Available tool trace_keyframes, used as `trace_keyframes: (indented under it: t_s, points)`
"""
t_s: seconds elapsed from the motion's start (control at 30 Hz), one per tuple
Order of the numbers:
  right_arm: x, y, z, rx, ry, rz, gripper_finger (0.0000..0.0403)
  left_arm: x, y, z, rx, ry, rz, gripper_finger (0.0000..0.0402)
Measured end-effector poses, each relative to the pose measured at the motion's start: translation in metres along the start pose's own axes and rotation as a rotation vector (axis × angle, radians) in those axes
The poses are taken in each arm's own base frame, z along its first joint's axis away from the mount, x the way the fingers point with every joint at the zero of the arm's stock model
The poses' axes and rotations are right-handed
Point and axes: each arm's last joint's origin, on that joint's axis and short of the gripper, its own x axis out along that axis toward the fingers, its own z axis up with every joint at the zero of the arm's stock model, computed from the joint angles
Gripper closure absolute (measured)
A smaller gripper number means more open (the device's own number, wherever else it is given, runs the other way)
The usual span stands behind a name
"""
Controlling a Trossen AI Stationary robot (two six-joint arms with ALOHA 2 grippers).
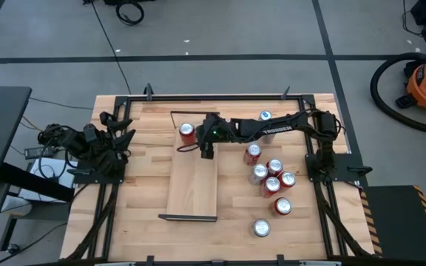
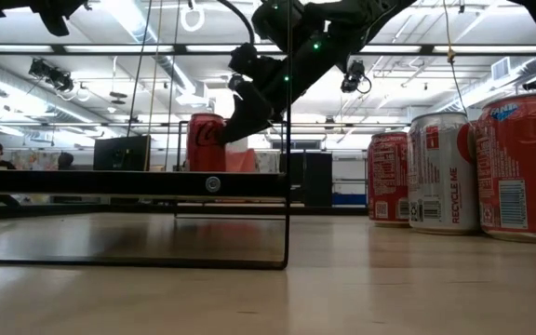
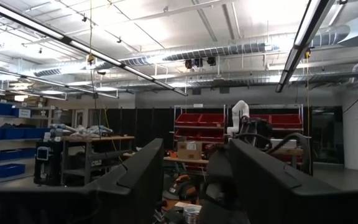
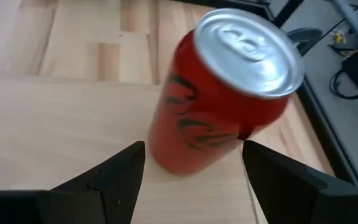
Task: Place canned beverage on shelf
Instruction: Put the top red black soda can on the shelf, then put the top red white soda can on the shelf
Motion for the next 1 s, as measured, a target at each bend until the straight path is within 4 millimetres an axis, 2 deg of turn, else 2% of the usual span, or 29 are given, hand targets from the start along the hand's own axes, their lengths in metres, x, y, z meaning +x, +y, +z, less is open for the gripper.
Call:
trace_keyframes:
  t_s: [0.2,0.53,0.77,0.9,1.0]
  points:
    - [0.001,-0.011,0.001,0.024,-0.030,-0.026,0.0122,0.000,0.000,0.000,0.000,0.000,0.000,0.0207]
    - [0.001,-0.010,0.007,0.034,-0.081,-0.063,0.0122,0.000,0.000,0.000,0.000,0.000,0.000,0.0207]
    - [-0.003,0.002,0.008,0.014,-0.055,-0.086,0.0122,0.000,0.000,0.000,0.000,0.000,0.000,0.0207]
    - [-0.009,0.018,0.011,-0.017,-0.048,-0.072,0.0122,0.000,0.000,0.000,0.003,0.000,0.000,0.0207]
    - [-0.014,0.030,0.010,-0.074,0.029,-0.083,0.0122,0.000,0.000,0.000,0.003,0.000,0.000,0.0207]
